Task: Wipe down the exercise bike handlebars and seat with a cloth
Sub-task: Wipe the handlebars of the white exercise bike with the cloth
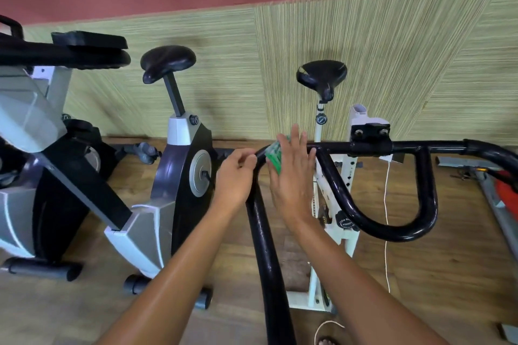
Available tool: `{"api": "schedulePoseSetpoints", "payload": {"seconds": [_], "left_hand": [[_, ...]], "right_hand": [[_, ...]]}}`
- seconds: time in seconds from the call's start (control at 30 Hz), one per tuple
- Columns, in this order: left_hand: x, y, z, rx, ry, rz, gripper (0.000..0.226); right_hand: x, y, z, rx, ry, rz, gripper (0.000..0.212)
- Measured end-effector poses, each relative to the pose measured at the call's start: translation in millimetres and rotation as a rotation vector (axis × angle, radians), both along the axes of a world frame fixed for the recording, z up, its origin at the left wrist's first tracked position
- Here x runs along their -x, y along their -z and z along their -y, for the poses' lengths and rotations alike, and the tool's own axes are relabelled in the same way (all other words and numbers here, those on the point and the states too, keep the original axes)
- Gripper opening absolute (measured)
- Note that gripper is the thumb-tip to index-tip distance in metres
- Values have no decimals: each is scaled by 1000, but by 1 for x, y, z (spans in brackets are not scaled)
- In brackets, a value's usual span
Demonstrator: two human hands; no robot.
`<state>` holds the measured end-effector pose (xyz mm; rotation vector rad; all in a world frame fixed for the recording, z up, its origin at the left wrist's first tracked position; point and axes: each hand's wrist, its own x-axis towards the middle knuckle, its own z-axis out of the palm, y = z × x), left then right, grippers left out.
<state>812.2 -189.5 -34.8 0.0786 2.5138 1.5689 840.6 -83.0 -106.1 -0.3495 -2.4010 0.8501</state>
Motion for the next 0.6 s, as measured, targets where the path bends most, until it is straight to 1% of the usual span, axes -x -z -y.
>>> {"api": "schedulePoseSetpoints", "payload": {"seconds": [0.1, 0.17, 0.27, 0.33, 0.43, 0.47, 0.6], "left_hand": [[4, 3, 10, -123, -61, 89, 22], [5, 3, 13, -216, -99, 145, 26], [4, 3, 15, -282, -138, 198, 31], [2, 4, 15, -310, -160, 202, 31], [-2, 5, 15, -322, -179, 216, 31], [-4, 5, 15, -317, -192, 219, 31], [-17, 5, 21, -342, -225, 238, 30]], "right_hand": [[1, 0, 1, 28, -69, 22, 65], [0, -2, 7, 88, -223, 25, 63], [-11, -4, 14, 290, -501, 45, 58], [-14, -5, 10, 325, -603, 58, 56], [-7, -5, 5, 253, -630, 54, 53], [-6, -5, 6, 261, -622, 54, 53], [-37, -12, 17, 432, -697, 66, 47]]}}
